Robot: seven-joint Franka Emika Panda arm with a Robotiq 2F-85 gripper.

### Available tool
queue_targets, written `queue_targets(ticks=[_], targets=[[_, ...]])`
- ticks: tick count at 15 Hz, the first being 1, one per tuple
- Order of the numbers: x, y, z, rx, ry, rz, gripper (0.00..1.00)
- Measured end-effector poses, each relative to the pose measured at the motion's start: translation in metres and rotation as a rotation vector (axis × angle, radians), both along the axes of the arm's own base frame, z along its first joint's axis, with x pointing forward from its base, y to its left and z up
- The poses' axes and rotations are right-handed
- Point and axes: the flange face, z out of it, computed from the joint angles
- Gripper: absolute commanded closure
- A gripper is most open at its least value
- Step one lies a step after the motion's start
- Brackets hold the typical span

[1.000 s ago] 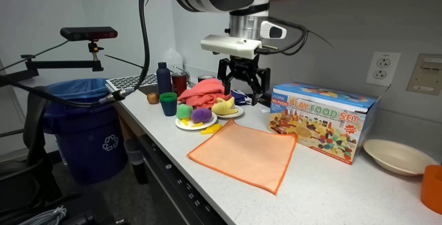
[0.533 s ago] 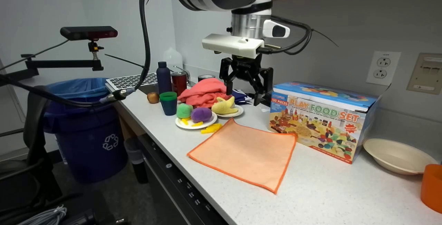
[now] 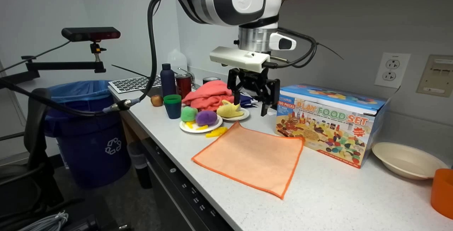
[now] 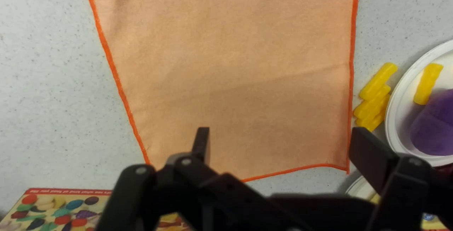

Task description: Fold the towel

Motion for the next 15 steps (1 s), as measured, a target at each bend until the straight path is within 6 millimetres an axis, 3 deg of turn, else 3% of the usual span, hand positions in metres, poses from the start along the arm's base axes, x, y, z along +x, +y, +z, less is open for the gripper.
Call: queue_targets(ticks=[9, 12, 15], targets=[[0.024, 0.074, -0.045, -0.007, 0.008, 0.134, 0.0], [0.031, 0.089, -0.06, -0.022, 0.013, 0.167, 0.0], [0.037, 0.094, -0.061, -0.04, 0.007, 0.191, 0.0]])
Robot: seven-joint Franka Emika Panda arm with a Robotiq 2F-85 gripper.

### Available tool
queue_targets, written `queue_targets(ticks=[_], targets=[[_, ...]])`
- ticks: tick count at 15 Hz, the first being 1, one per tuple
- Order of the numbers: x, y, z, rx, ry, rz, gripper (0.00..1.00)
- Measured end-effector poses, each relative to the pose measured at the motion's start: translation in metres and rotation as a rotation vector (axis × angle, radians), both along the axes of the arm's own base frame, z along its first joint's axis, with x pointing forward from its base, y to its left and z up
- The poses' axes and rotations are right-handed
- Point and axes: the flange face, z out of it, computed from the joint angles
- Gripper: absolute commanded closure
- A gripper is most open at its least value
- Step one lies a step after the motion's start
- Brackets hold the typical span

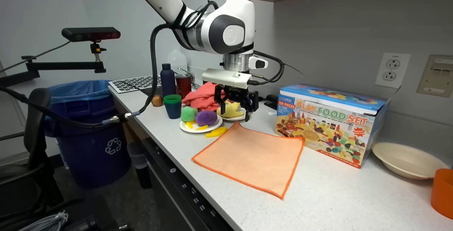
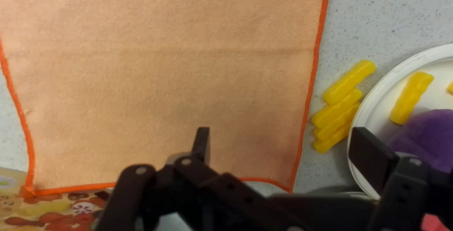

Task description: Fold the towel

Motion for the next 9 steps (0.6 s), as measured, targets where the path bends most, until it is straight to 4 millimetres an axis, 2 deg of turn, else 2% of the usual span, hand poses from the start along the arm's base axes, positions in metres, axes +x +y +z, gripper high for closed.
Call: queue_targets(ticks=[9], targets=[[0.0044, -0.0019, -0.0004, 0.023, -0.045, -0.049, 0.0]])
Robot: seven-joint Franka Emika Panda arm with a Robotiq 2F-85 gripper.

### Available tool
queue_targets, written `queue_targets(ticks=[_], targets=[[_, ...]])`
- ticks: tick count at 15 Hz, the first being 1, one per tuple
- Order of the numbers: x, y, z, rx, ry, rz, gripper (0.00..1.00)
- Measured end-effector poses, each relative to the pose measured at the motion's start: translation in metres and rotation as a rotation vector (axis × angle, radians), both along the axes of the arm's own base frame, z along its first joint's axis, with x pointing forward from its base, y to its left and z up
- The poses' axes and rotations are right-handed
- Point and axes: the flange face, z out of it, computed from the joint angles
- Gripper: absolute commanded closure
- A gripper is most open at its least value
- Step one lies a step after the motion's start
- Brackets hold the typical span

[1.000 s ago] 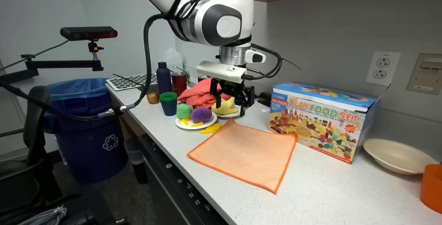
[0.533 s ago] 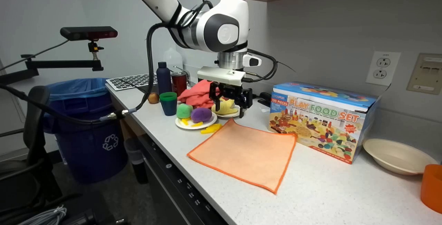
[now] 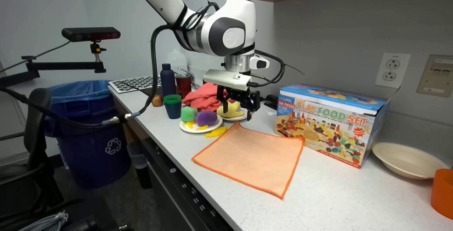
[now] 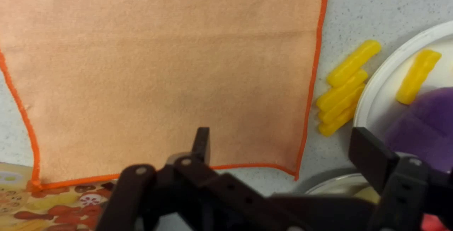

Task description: Fold the towel

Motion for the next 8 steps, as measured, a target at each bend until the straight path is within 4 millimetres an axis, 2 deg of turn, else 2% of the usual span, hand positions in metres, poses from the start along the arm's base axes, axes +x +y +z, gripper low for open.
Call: queue_targets(ticks=[2, 8], targets=[[0.007, 0.005, -0.005, 0.033, -0.04, -0.046, 0.0], [0.029, 0.029, -0.048, 0.073, -0.044, -0.124, 0.0]])
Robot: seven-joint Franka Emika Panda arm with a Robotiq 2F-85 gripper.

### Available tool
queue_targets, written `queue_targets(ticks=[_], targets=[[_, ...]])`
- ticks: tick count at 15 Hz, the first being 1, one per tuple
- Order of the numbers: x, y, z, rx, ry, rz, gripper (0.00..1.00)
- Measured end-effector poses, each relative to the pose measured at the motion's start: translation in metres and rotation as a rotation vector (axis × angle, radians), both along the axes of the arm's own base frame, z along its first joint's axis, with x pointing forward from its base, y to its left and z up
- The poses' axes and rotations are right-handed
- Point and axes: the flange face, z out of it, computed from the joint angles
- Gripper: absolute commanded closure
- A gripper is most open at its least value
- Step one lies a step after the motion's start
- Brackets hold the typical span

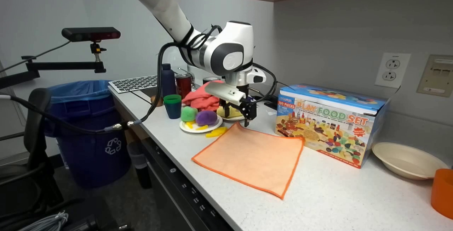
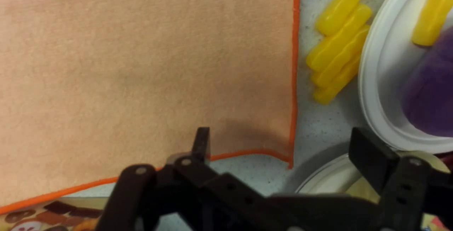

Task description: Fold the towel

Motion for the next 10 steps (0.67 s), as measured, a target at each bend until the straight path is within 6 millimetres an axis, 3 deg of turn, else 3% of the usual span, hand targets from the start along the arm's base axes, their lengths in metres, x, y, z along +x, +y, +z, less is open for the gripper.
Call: queue_targets(ticks=[2, 3, 5, 10], targets=[[0.007, 0.005, -0.01, -0.001, -0.004, -0.015, 0.05], [0.009, 0.008, -0.013, -0.001, -0.006, -0.02, 0.26], [0.014, 0.011, -0.018, -0.003, -0.009, -0.028, 0.31], [0.02, 0.013, -0.016, -0.016, -0.018, -0.054, 0.72]])
